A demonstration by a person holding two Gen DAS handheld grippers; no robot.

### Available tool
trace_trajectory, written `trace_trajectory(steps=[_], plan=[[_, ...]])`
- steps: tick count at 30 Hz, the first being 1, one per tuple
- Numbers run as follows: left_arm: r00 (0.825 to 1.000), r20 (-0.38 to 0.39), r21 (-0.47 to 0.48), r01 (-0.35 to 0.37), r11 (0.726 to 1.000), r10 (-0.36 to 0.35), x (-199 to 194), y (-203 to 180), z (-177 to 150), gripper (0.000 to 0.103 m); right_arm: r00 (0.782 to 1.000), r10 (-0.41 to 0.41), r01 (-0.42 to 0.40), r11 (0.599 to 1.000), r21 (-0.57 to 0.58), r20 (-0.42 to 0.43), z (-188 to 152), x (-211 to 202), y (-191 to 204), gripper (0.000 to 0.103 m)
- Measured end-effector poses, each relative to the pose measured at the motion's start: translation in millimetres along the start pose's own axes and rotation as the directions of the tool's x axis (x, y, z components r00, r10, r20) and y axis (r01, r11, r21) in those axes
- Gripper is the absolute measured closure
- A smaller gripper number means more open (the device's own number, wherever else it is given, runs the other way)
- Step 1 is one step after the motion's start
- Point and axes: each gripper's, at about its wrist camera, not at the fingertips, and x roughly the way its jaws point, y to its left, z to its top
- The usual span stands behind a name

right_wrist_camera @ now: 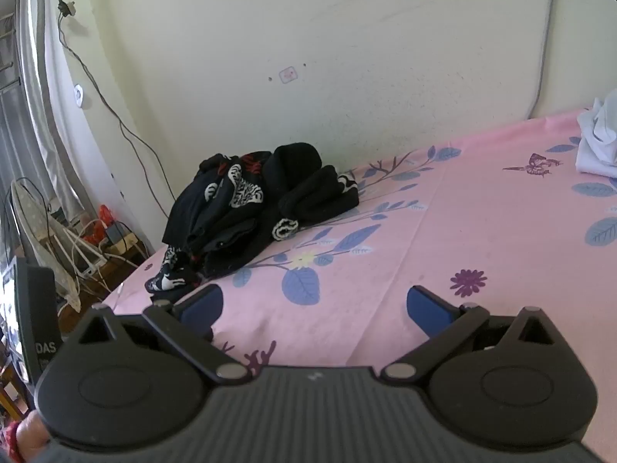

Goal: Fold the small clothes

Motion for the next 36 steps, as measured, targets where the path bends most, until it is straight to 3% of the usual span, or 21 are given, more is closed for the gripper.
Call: trace_trajectory(steps=[36], plan=[[0.999, -0.026, -0.023, 0.019, 1.0, -0.019, 3.1, -1.4, 3.6, 0.0, 1.0, 0.015, -0.015, 1.0, 0.001, -0.019, 1.4, 1.9, -0.1, 0.006]])
